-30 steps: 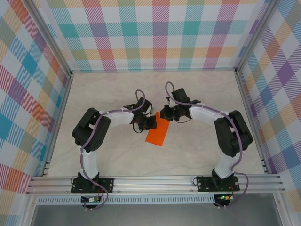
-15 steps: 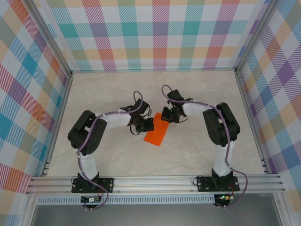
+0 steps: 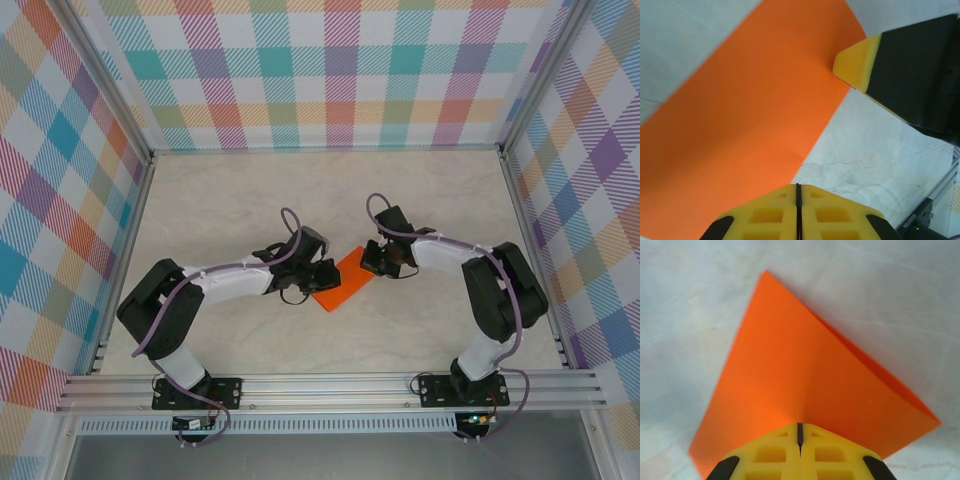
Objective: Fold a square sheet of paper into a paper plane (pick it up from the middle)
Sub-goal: Rotate the square sheet of paper at the center of the table.
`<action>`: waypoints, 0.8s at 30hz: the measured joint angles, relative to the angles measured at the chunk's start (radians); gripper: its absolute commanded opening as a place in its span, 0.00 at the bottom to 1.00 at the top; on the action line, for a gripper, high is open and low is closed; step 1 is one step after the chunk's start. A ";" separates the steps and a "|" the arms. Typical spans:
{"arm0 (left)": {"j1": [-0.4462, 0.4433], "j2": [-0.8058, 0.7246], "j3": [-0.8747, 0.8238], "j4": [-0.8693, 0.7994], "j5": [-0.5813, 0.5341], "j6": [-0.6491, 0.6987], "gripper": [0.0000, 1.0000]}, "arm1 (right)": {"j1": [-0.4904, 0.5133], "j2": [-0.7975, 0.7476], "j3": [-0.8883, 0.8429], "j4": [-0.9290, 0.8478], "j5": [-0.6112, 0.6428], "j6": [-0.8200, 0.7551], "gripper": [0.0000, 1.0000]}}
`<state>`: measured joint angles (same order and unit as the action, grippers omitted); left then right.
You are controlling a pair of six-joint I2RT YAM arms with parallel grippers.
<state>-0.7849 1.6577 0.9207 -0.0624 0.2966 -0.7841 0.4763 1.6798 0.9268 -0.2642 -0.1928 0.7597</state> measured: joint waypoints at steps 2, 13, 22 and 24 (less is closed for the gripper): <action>-0.027 0.000 -0.008 0.018 -0.018 -0.028 0.05 | -0.005 -0.045 -0.031 0.049 -0.045 -0.017 0.00; -0.070 0.067 -0.011 0.088 -0.048 -0.103 0.00 | -0.005 -0.072 -0.215 0.243 -0.274 -0.050 0.00; -0.070 0.133 0.025 0.083 -0.044 -0.106 0.00 | -0.005 -0.027 -0.225 0.306 -0.325 -0.071 0.00; -0.070 0.141 0.033 0.076 -0.044 -0.106 0.00 | -0.006 -0.015 -0.225 0.310 -0.325 -0.077 0.00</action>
<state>-0.8551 1.7985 0.9535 0.0135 0.2527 -0.8898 0.4706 1.6646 0.7021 0.0456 -0.5179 0.6827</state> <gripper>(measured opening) 0.038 0.044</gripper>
